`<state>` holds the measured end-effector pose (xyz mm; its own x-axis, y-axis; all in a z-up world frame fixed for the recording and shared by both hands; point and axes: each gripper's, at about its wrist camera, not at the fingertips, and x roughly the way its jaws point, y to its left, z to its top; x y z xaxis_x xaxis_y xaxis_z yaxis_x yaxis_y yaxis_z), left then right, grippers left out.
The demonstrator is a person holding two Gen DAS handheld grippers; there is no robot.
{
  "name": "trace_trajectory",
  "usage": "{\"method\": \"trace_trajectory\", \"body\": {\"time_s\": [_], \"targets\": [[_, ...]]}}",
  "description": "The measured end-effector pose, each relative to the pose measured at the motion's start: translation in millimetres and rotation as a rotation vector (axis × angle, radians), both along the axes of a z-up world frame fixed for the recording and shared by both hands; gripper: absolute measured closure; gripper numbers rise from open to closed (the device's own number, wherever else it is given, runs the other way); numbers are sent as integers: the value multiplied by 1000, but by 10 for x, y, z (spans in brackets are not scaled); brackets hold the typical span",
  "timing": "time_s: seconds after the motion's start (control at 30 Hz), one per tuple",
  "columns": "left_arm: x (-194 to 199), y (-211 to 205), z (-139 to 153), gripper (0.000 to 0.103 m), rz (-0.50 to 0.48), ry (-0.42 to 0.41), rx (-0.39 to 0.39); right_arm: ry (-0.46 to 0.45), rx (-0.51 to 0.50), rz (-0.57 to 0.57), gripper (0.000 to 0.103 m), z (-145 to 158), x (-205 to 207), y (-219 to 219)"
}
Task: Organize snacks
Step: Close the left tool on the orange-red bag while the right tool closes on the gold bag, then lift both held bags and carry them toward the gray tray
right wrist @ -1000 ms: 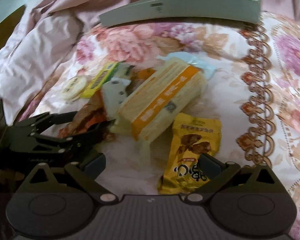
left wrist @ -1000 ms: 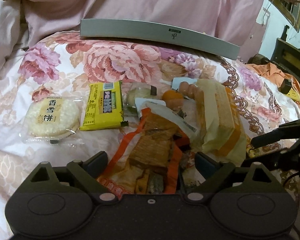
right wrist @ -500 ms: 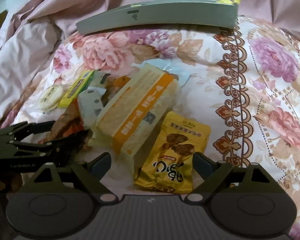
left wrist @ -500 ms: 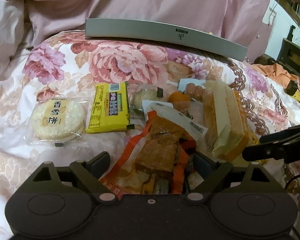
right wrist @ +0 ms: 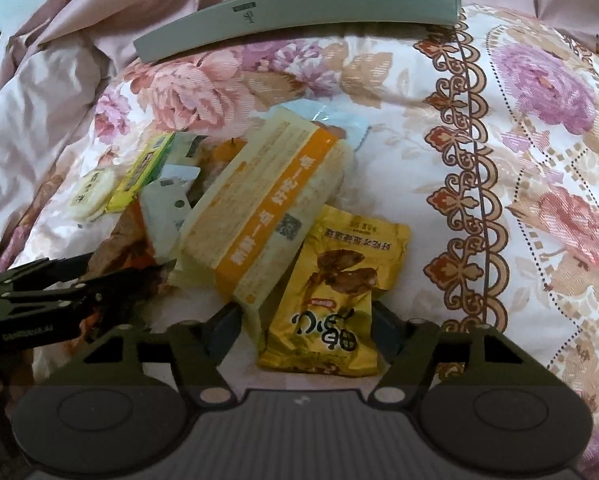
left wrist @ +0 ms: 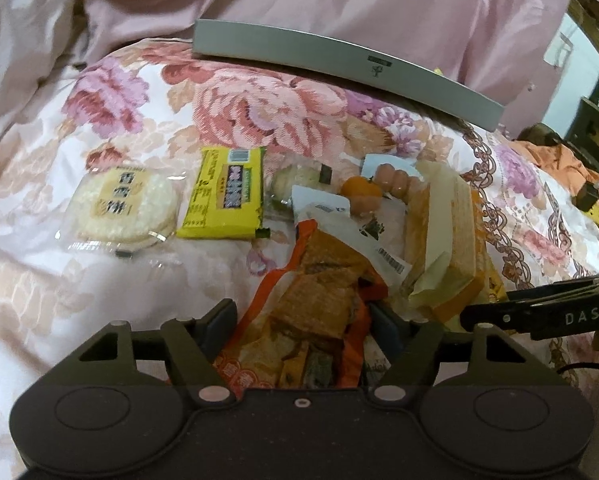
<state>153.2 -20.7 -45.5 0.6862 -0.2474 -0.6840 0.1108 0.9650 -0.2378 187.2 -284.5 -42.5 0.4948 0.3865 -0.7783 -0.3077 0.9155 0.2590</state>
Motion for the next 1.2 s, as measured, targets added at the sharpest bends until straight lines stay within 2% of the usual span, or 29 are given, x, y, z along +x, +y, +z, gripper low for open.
{"method": "trace_trajectory", "body": {"time_s": [0.2, 0.3, 0.43, 0.5, 0.6, 0.67, 0.7, 0.73, 0.83, 1.2], "targets": [[-99, 30, 39, 31, 64, 17, -25, -2, 35, 40, 41, 18, -9, 17], [-153, 35, 51, 31, 66, 14, -28, -12, 46, 72, 41, 34, -42, 53], [-161, -24, 18, 30, 41, 18, 9, -14, 52, 106, 41, 36, -69, 99], [-149, -36, 8, 30, 34, 17, 20, -7, 61, 104, 38, 23, -60, 103], [-135, -37, -5, 30, 33, 19, 23, 19, 80, 106, 28, -24, -23, 120], [-141, -60, -6, 31, 31, 18, 36, 5, 45, 130, 20, -37, -45, 202], [-146, -71, -6, 32, 30, 16, 45, -9, 14, 143, 20, -40, -66, 256], [-151, -78, -5, 33, 31, 14, 48, -27, -25, 154, 21, -43, -95, 312], [-162, -72, -1, 36, 40, 12, 36, -69, -113, 149, 36, -47, -147, 383], [-256, -70, 74, 43, 71, -51, -23, -80, -65, 98, 44, -27, -129, 273]]}}
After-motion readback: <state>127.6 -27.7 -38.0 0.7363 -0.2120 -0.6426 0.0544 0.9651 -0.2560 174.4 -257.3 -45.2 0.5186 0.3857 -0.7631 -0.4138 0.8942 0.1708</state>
